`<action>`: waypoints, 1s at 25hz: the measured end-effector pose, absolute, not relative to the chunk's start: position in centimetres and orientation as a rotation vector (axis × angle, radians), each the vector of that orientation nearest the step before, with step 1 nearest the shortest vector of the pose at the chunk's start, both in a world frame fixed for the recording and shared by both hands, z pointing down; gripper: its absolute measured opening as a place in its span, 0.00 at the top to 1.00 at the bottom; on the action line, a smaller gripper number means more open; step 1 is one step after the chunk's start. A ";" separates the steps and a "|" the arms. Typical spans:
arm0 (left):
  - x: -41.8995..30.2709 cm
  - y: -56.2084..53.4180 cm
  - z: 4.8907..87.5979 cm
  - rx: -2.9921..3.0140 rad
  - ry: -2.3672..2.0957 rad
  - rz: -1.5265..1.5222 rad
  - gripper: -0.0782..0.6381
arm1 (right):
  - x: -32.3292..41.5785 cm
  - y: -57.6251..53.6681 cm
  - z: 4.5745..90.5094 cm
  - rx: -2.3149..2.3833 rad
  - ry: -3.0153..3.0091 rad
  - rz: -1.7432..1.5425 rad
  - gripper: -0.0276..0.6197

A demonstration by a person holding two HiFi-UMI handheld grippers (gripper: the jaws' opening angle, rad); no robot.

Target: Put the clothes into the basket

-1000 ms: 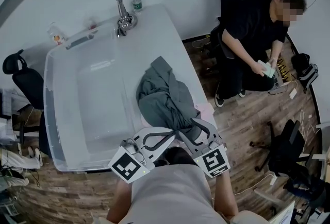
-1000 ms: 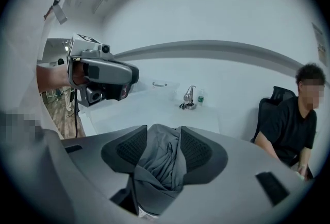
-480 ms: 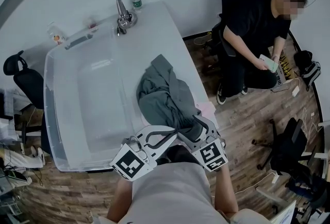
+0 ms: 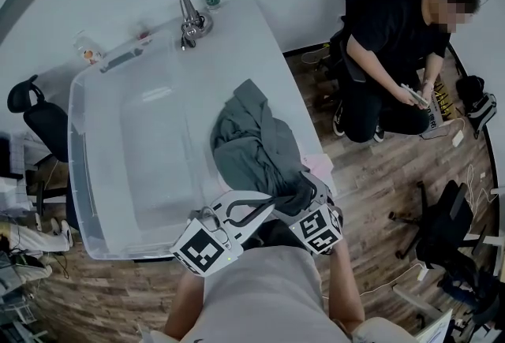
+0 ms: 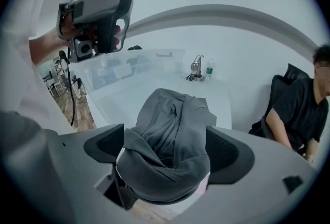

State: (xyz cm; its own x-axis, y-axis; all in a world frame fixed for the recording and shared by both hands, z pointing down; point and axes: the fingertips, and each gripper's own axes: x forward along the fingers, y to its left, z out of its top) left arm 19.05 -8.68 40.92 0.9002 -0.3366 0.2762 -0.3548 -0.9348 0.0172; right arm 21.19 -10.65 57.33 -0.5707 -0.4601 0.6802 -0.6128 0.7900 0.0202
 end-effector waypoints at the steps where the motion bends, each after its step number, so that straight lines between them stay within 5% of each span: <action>1: 19.1 -8.8 40.9 2.988 -0.551 0.417 0.88 | 21.2 -10.7 57.6 0.784 -2.276 0.288 0.22; 10: 19.5 -9.4 41.5 2.998 -0.541 0.454 0.88 | 21.2 -11.3 60.0 0.743 -2.260 0.326 0.07; 25: 19.5 -9.8 41.9 3.004 -0.545 0.480 0.88 | 21.3 -11.7 64.8 0.703 -2.224 0.417 0.07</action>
